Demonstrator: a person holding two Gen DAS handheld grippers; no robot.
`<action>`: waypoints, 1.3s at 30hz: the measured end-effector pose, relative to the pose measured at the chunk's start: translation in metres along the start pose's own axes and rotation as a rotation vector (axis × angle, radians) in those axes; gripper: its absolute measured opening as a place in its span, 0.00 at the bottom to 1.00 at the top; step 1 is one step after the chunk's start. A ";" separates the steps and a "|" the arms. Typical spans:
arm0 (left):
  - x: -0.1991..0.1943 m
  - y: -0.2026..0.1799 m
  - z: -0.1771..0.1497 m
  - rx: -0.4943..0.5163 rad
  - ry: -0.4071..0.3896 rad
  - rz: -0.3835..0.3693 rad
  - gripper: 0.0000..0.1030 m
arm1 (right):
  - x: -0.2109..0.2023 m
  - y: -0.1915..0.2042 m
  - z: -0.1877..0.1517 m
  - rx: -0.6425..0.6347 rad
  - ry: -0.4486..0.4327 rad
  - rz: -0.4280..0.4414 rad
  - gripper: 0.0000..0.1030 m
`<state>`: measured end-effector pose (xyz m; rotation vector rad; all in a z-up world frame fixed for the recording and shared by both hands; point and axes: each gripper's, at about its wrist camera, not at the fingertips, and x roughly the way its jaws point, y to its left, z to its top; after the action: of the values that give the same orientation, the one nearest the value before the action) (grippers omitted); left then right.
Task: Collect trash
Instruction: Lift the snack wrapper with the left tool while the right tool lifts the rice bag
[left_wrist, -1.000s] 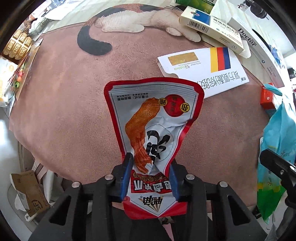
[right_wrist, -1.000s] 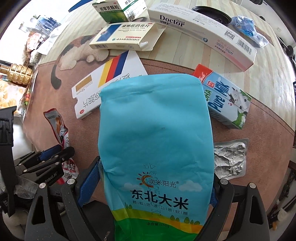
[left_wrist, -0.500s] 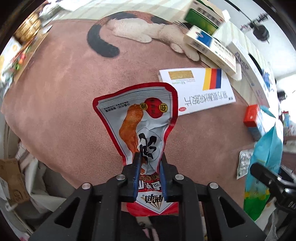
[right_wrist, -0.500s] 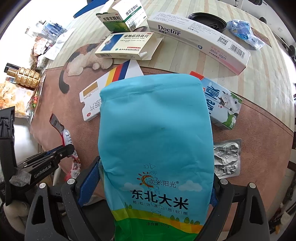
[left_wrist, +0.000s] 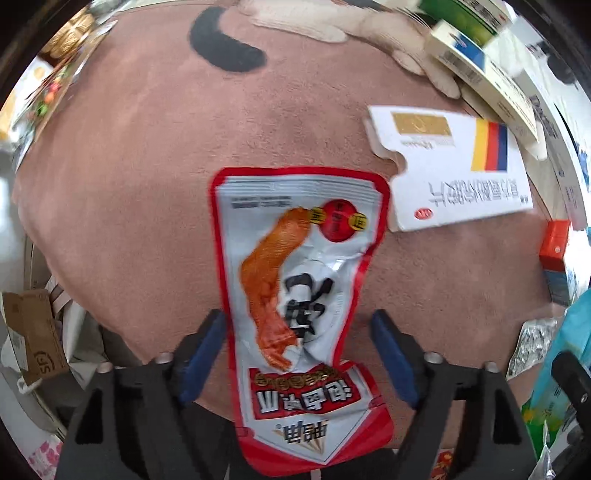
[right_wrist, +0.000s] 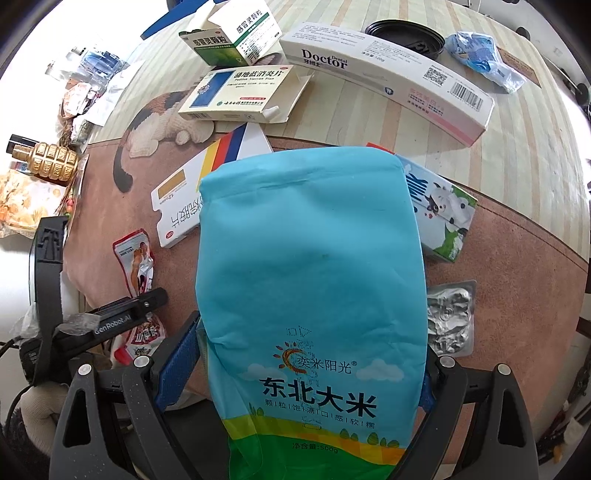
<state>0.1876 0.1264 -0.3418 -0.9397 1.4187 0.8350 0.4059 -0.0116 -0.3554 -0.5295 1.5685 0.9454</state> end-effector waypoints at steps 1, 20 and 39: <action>-0.001 -0.001 -0.001 0.014 0.001 0.013 0.82 | 0.000 0.000 0.000 0.001 0.000 0.001 0.92; -0.046 0.049 -0.030 -0.025 -0.075 -0.180 0.31 | 0.001 0.005 0.000 0.003 -0.014 0.017 0.92; -0.031 0.109 -0.009 -0.334 -0.012 -0.117 0.68 | 0.011 0.000 0.005 0.040 -0.014 -0.013 0.92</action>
<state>0.0849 0.1663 -0.3140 -1.2557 1.2209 1.0063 0.4067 -0.0064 -0.3656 -0.5038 1.5667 0.9042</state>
